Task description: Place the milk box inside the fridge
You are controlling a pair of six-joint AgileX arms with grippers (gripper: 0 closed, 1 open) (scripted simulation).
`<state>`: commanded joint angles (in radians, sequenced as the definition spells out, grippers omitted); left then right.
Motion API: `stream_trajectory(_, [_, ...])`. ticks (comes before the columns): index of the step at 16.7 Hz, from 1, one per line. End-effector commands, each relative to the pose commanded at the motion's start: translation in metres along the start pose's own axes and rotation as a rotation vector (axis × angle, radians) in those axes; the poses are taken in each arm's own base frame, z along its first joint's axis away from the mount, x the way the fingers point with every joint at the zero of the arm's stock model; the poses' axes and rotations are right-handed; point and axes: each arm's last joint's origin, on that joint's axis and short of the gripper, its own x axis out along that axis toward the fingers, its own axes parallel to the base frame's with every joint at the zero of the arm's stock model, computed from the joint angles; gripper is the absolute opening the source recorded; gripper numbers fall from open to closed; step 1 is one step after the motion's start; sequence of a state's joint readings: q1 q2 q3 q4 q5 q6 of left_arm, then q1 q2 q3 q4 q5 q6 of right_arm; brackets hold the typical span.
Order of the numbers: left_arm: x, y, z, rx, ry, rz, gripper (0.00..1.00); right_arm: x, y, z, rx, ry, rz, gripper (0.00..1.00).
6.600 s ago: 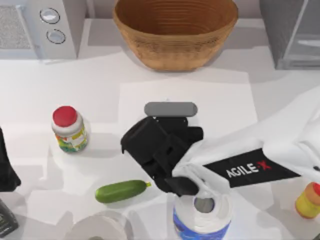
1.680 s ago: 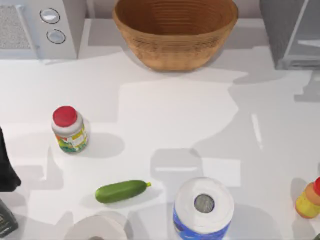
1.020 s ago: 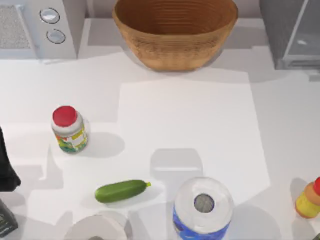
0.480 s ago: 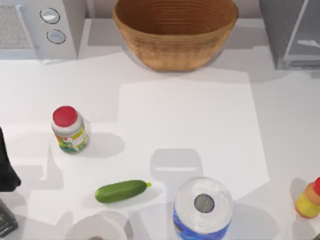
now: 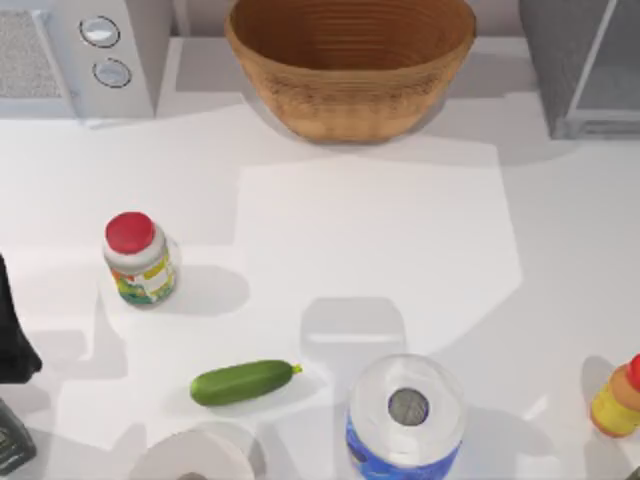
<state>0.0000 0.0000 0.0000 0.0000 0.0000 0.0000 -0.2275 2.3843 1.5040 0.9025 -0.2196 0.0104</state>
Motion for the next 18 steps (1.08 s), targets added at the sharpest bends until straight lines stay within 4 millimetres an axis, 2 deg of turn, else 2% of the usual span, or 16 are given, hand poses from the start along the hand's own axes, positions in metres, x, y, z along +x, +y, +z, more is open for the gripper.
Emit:
stream_trajectory(3, [0.000, 0.000, 0.000, 0.000, 0.000, 0.000, 1.00, 0.016, 0.002, -0.002, 0.007, 0.025, -0.007, 0.00])
stream_trajectory(8, [0.000, 0.000, 0.000, 0.000, 0.000, 0.000, 1.00, 0.017, 0.001, -0.003, 0.011, 0.028, -0.014, 0.00])
stream_trajectory(18, [0.000, 0.000, 0.000, 0.000, 0.000, 0.000, 1.00, 0.017, 0.001, -0.003, 0.011, 0.028, -0.014, 0.75])
